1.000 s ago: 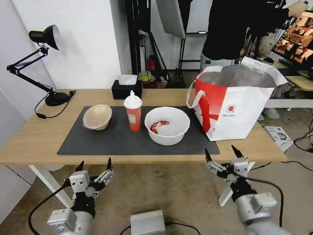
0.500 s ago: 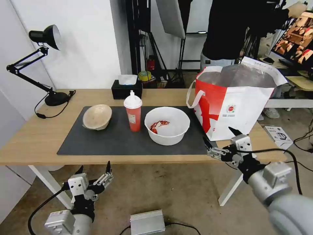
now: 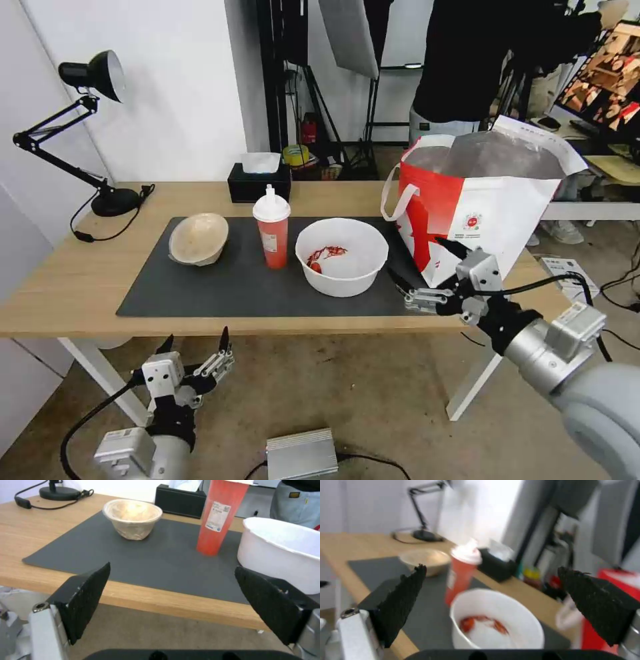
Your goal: Pick up the trash from the table and place it into the takeout bag.
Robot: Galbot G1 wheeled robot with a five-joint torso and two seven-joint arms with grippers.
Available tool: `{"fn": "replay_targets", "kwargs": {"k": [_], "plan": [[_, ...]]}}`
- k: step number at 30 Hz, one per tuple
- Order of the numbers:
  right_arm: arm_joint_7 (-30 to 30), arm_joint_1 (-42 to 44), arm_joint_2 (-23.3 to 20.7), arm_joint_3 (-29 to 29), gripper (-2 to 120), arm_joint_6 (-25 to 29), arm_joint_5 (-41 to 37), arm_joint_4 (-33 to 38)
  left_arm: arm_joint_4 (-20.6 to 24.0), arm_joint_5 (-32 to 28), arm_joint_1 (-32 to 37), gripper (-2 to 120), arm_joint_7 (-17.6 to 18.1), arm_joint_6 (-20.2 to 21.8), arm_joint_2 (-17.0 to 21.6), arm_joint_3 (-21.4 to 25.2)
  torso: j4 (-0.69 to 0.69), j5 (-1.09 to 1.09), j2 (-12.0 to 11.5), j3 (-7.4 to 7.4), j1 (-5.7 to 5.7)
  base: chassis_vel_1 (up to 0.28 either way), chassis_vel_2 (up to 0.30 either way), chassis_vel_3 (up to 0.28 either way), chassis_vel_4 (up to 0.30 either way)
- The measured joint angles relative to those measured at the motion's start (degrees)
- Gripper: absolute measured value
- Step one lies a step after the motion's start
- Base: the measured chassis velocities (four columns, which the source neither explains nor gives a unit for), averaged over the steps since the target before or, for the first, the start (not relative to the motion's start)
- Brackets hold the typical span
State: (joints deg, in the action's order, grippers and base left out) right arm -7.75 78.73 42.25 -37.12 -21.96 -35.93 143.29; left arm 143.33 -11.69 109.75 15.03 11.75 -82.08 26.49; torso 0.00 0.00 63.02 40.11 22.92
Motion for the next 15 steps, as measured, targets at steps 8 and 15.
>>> {"fn": "replay_targets", "kwargs": {"k": [8, 15], "plan": [[-6.3, -6.4, -5.7, 2.5, 100, 6.1, -3.4, -5.0, 0.0, -0.1, -0.1, 100, -0.1, 0.0, -0.2, 0.0, -0.01, 0.01, 0.0, 0.00, 0.00, 0.000, 0.000, 0.000, 0.000], [-13.1, -18.7, -8.7, 10.1, 100, 6.9, -6.5, -10.3, -0.1, -1.3, -0.8, 100, -0.3, 1.0, -0.4, 0.3, 0.00, 0.00, 0.0, 0.00, 0.00, 0.000, 0.000, 0.000, 0.000]]}}
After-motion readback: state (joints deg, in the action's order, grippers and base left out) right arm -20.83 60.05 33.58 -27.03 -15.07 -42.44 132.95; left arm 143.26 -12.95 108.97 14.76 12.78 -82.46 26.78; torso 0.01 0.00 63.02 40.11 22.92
